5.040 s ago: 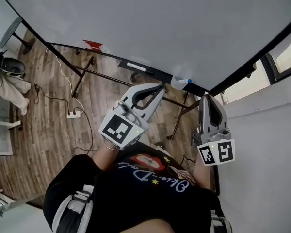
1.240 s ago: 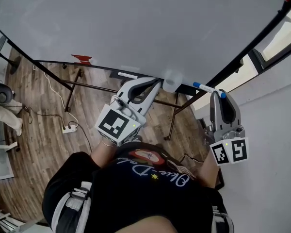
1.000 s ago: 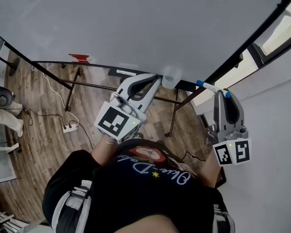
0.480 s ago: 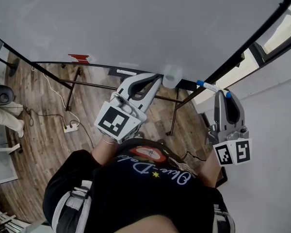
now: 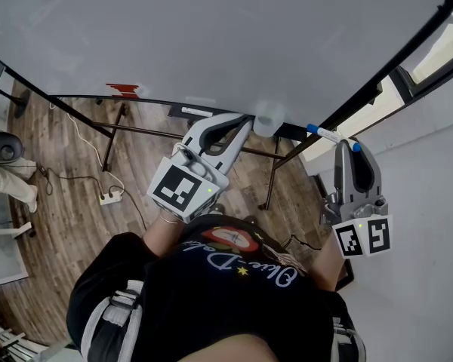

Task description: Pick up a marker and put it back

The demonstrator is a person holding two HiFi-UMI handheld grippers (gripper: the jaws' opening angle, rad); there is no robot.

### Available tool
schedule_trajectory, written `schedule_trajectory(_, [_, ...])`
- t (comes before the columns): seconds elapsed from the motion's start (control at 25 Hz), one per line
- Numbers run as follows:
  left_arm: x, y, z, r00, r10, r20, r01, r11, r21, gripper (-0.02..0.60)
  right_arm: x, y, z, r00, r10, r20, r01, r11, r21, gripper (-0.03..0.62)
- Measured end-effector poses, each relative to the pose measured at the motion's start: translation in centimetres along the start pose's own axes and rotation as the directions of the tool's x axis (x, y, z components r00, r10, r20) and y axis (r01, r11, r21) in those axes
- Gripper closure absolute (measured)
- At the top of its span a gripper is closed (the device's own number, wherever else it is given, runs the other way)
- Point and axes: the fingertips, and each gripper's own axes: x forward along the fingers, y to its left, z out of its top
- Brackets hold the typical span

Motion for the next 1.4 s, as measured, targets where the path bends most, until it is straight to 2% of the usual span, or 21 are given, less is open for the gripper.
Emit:
schedule_trajectory(0.28, [0.1, 0.2, -0.2, 1.0, 0.01, -0.005, -0.01, 1.0, -0.006, 0.578, 0.1, -0.2, -0.1, 1.0, 0.003, -0.002, -0.003, 1.0, 0.0, 0.526])
schedule_trajectory(0.4, [0.0, 0.2, -0.2, 1.0, 0.01, 0.001, -0.01, 1.0, -0.009, 0.578, 0.2, -0.4, 0.0, 1.0, 0.007, 0.013, -0.007, 1.0, 0.029, 0.526])
schedule_trajectory(0.8, [-0.8, 1.2, -0.1, 0.999, 0.053, -0.004, -0.053, 0.999, 0.009, 0.578, 2.0, -0.3, 0.4, 0.998, 0.049, 0.027, -0.05, 0.998, 0.041, 0.526])
schedule_trajectory(1.4, [-4.1, 4.2, -0.3, 0.981, 0.193, -0.016, -0.193, 0.981, 0.002, 0.578, 7.3, 2.1, -3.7, 0.985, 0.159, -0.066, -0.157, 0.987, 0.032, 0.526])
